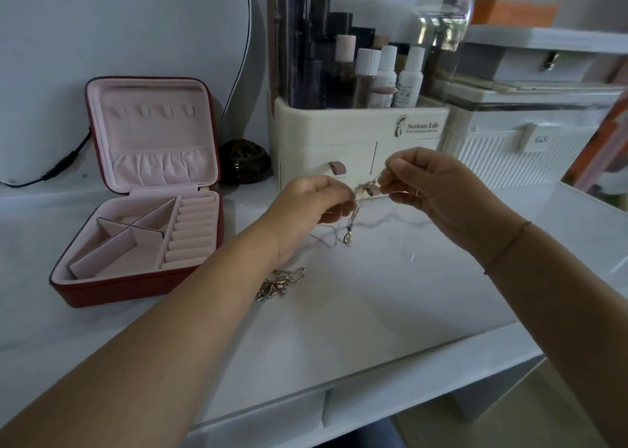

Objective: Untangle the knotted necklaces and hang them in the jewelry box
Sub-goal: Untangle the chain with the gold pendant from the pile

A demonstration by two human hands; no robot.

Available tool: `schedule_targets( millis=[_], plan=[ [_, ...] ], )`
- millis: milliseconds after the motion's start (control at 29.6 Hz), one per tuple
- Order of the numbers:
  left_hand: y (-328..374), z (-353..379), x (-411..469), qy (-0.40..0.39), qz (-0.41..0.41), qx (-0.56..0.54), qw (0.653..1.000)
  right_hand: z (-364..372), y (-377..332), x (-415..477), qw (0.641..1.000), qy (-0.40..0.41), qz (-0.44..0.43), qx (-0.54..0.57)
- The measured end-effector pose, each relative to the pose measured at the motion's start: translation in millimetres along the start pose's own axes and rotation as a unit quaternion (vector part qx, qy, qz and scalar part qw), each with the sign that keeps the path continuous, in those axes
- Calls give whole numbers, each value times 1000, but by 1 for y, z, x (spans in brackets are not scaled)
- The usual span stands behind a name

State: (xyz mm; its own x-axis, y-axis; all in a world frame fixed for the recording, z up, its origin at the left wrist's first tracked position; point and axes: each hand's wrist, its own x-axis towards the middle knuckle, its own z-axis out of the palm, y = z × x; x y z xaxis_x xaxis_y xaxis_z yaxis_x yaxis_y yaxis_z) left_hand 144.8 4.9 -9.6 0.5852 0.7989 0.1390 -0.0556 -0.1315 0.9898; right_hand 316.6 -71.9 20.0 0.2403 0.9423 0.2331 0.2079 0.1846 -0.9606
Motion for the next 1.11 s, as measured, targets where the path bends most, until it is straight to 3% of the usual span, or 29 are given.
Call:
schedule_targets(
  millis=[439,743,811,878,980,1115],
  plan=[
    [18,-27,2,90,-23,-214,972,-10,21,8,957,157,66,235],
    [22,-38,4,118,-37,-228,966,-13,31,7,938,196,70,276],
    [19,-38,6,133,-41,-162,977,-13,30,7,929,189,65,312],
    [17,-38,7,154,-48,5,987,-12,30,7,920,172,64,345],
    [15,-30,1,122,-43,260,957,-8,27,5,927,136,65,343],
    [6,-17,-3,62,-60,314,945,3,12,1,970,64,68,223]
  ],
)
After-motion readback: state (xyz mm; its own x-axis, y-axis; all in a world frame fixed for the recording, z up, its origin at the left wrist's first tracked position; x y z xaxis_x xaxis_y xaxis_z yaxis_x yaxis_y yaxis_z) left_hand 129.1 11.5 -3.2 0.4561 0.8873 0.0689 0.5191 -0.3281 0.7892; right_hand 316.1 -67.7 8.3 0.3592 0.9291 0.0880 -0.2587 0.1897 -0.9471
